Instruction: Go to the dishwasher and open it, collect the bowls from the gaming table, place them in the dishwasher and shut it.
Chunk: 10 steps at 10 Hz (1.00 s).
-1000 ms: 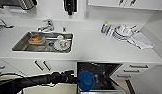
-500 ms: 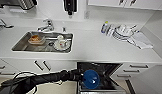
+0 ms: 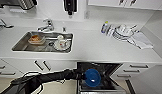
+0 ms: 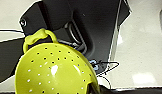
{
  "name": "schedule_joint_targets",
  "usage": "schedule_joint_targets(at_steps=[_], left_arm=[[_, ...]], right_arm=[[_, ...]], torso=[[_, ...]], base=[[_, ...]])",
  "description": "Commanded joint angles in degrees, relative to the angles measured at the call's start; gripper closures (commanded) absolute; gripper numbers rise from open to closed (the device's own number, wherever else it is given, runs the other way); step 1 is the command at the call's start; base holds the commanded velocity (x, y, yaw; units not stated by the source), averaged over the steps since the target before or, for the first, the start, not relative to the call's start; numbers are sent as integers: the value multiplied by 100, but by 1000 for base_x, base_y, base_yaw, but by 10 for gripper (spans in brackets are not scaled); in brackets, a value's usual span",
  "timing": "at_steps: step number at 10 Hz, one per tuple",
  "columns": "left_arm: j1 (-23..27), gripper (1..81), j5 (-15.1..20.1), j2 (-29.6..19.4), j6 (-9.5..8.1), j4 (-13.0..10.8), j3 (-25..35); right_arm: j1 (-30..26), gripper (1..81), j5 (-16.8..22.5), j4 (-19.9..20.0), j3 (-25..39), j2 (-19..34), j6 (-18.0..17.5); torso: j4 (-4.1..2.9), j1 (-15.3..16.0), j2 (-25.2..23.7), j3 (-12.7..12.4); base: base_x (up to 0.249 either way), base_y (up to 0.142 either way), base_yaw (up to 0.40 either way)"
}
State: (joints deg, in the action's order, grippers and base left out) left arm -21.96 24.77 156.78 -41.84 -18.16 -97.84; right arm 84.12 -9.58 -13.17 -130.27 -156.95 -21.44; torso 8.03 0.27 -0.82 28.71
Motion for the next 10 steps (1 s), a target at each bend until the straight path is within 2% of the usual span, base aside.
schedule_joint_targets(at_steps=[1, 3, 4, 6, 8, 9, 10], left_arm=[[855, 811, 72, 266, 9, 67, 116], [899, 811, 158, 310, 9, 94, 116], [882, 10, 213, 301, 18, 59, 142], [803, 10, 212, 223, 18, 50, 159], [514, 10, 212, -135, 44, 59, 421], [267, 10, 212, -546, 79, 33, 902], [-32, 10, 212, -1143, 97, -228, 1621]], right_arm=[[92, 811, 352, -90, -33, 56, 26], [93, 811, 334, -90, -33, 56, 26], [84, 811, 334, -90, -33, 48, 26], [93, 811, 334, -90, -24, 48, 35], [93, 811, 238, -81, -15, 117, 26], [93, 811, 142, -63, 132, 265, 9], [75, 811, 106, -81, 352, 468, 0]], torso=[[0, 0, 0, 0], [0, 0, 2, 0], [0, 0, 2, 0], [0, 0, 2, 0], [0, 0, 2, 0], [0, 0, 2, 0], [0, 0, 2, 0]], base=[[0, 0, 0], [0, 0, 0], [0, 0, 0], [0, 0, 0], [0, 0, 0], [0, 0, 0], [0, 0, 0]])
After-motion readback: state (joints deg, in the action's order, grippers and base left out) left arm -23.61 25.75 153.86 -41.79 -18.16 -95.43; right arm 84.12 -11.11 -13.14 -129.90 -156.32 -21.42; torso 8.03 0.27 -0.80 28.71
